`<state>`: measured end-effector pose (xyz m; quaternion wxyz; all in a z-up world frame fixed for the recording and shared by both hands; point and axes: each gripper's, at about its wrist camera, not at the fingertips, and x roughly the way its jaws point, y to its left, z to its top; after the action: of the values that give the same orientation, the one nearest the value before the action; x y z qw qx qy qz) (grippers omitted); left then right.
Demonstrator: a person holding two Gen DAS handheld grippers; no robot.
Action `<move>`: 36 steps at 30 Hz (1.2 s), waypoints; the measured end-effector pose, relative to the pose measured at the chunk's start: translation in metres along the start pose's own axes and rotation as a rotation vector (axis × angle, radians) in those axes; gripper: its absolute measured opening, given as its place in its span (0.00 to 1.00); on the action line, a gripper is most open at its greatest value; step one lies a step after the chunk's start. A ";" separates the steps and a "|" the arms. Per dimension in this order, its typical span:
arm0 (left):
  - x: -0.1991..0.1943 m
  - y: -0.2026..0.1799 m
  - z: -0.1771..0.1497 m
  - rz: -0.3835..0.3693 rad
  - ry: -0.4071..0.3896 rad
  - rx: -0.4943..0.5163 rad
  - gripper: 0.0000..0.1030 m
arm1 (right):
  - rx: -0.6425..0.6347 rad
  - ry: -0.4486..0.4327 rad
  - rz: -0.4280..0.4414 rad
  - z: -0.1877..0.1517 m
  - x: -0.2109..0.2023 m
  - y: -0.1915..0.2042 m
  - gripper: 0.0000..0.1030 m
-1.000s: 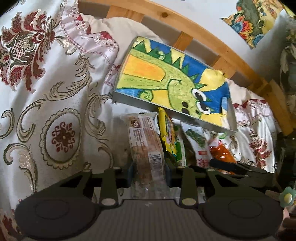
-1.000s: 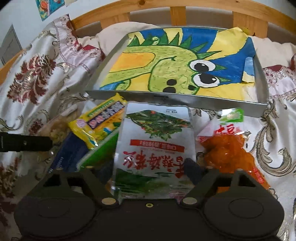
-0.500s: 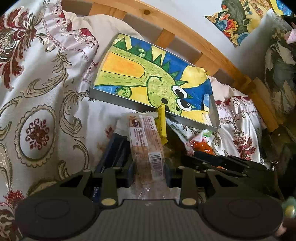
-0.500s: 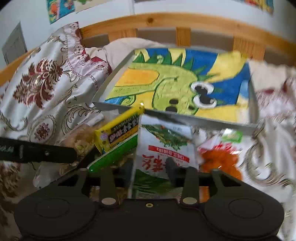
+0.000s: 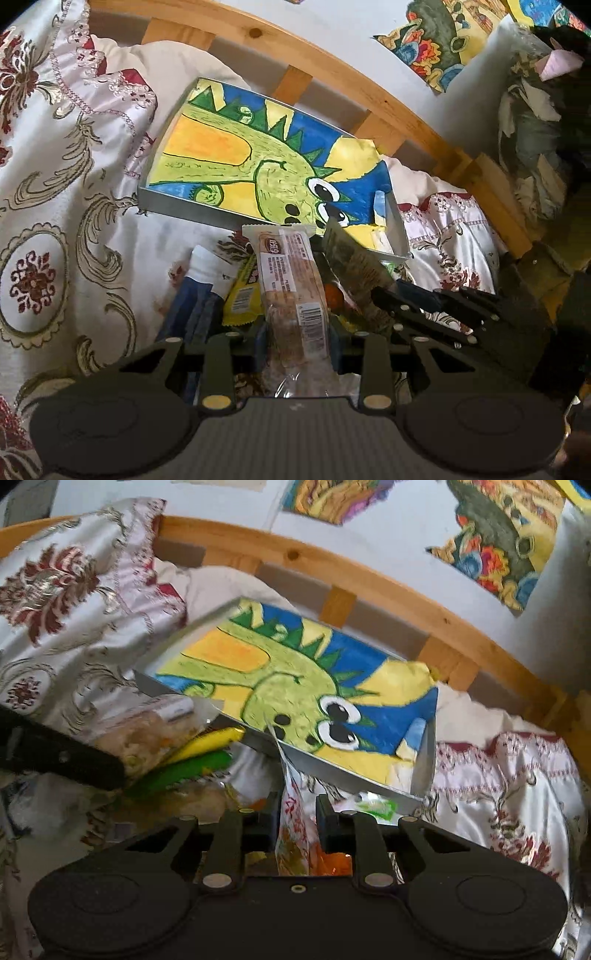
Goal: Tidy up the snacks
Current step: 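Lift the white-green packet with the right tool while the left tool carries the bread bar over the tray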
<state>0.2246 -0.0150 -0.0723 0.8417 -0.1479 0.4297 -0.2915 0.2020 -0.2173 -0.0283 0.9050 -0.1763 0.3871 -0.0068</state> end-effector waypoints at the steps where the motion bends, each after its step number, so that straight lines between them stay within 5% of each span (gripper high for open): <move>1: 0.001 0.000 -0.001 0.000 -0.002 0.001 0.35 | 0.005 0.011 -0.006 0.000 0.004 -0.002 0.21; 5: 0.001 -0.001 0.000 0.000 -0.023 0.008 0.35 | 0.057 0.039 0.005 -0.001 0.010 -0.010 0.07; 16: -0.002 -0.002 0.018 -0.010 -0.122 -0.041 0.35 | 0.070 -0.055 0.040 0.007 -0.014 -0.009 0.05; 24: 0.017 0.006 0.068 0.023 -0.274 -0.082 0.35 | 0.084 -0.204 0.023 0.027 -0.013 -0.019 0.05; 30: 0.044 0.015 0.092 0.078 -0.305 -0.080 0.35 | 0.129 -0.288 0.087 0.051 0.017 -0.035 0.05; 36: 0.071 0.026 0.107 0.146 -0.278 -0.087 0.35 | 0.223 -0.258 0.202 0.072 0.062 -0.044 0.05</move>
<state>0.3531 -0.0384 -0.0677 0.9048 -0.1913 0.3311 -0.1875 0.3018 -0.2450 -0.0114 0.9571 -0.0347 0.2804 0.0637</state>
